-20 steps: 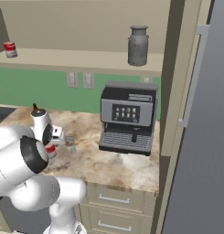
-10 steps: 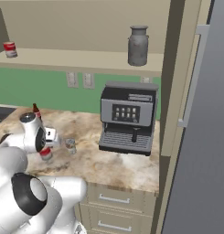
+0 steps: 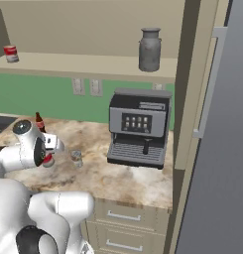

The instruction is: Pick the cans from the counter and place them in their designated side in the cabinet.

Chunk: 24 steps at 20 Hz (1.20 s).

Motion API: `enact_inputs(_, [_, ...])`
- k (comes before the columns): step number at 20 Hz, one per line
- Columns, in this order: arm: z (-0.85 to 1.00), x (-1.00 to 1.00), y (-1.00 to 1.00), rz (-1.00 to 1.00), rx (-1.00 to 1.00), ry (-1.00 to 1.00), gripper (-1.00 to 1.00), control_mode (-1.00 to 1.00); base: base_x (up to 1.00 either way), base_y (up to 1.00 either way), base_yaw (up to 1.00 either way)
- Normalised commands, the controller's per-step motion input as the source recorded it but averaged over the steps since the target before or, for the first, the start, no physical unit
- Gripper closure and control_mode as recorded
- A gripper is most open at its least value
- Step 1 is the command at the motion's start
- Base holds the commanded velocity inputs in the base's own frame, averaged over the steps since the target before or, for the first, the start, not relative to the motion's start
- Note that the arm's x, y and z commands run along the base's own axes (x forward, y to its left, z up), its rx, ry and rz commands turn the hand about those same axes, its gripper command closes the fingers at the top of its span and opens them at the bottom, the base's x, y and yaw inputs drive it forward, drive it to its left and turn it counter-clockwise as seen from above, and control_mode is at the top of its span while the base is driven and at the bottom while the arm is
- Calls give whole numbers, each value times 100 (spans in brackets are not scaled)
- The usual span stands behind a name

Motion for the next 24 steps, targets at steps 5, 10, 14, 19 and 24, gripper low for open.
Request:
enact_inputs(5, [68, -6, -1, 3, 2, -6, 100, -100, 0, 0, 0])
enact_inputs(10, [60, -7, 0, 4, 2, -7, 100, -100, 0, 0, 0])
enact_inputs(14, [48, -27, 0, 5, 0, -10, 100, -100, 0, 0, 0])
enact_inputs(19, [46, -29, 0, 5, 0, -10, 100, -100, 0, 0, 0])
enact_inputs(24, [44, -28, 0, 5, 0, -9, 100, -100, 0, 0, 0])
